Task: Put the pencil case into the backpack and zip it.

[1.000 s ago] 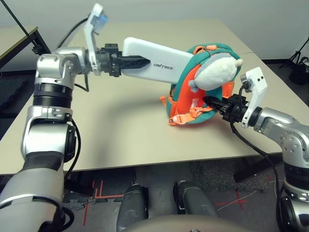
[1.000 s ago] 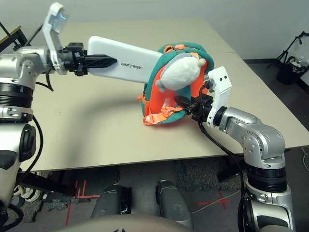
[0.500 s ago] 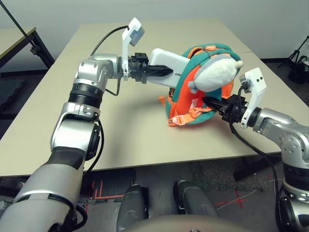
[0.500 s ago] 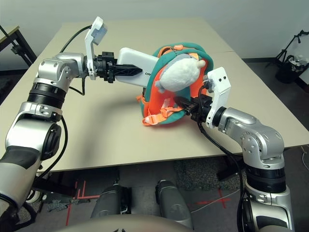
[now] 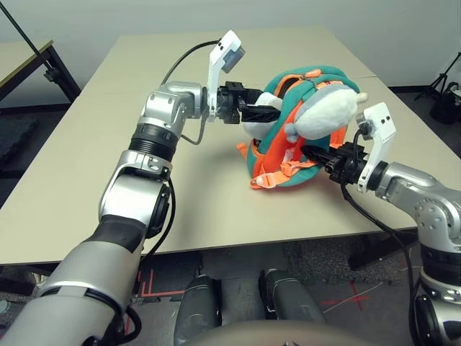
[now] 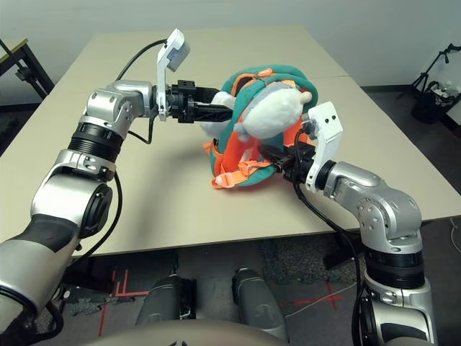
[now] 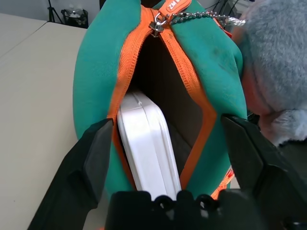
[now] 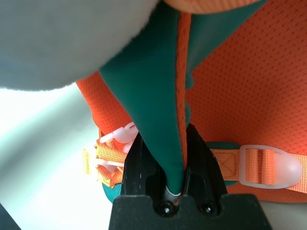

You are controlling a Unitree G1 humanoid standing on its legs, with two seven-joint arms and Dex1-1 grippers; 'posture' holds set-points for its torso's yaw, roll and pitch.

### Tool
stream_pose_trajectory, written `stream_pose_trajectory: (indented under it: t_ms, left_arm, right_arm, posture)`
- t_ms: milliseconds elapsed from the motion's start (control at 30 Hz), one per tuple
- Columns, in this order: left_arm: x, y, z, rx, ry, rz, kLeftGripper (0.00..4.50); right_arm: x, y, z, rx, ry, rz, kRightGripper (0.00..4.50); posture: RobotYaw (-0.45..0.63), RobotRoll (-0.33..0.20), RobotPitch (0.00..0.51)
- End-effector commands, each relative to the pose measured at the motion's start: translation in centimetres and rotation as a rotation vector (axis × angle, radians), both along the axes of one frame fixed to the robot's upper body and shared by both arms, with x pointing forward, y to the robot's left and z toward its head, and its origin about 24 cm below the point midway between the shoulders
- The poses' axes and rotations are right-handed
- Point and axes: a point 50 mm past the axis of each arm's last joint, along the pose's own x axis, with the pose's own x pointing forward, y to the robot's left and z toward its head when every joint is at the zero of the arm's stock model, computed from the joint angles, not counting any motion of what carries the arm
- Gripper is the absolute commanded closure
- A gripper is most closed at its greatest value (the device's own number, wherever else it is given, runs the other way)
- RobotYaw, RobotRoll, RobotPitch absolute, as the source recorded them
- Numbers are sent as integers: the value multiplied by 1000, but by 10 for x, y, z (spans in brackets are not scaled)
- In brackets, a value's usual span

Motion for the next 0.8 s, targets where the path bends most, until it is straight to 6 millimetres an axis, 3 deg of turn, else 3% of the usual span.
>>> stream_pose_trajectory:
  t_ms: [33, 333, 633, 733, 800]
  left_arm:
    - [-4, 6, 15, -22, -25, -19, 0]
    - [-22, 43, 38, -43, -47, -9, 0]
    - [-39, 70, 26, 15, -2, 44, 0]
    - [-42, 72, 24, 7, 15, 50, 599]
    - [-43, 73, 21, 3, 24, 56, 1286]
  right_arm:
    - [-3, 10, 0, 11, 0, 60, 4233]
    - [-2, 10, 0, 6, 2, 67, 4233]
    - [1, 10, -1, 4, 5, 79, 4233]
    - [2, 11, -1, 3, 6, 83, 4233]
    - [2, 11, -1, 3, 6, 87, 4233]
  posture:
    - [-205, 0, 9]
    - [-191, 0, 11]
    - [-169, 0, 16]
    - [-167, 0, 15]
    - [-166, 0, 15]
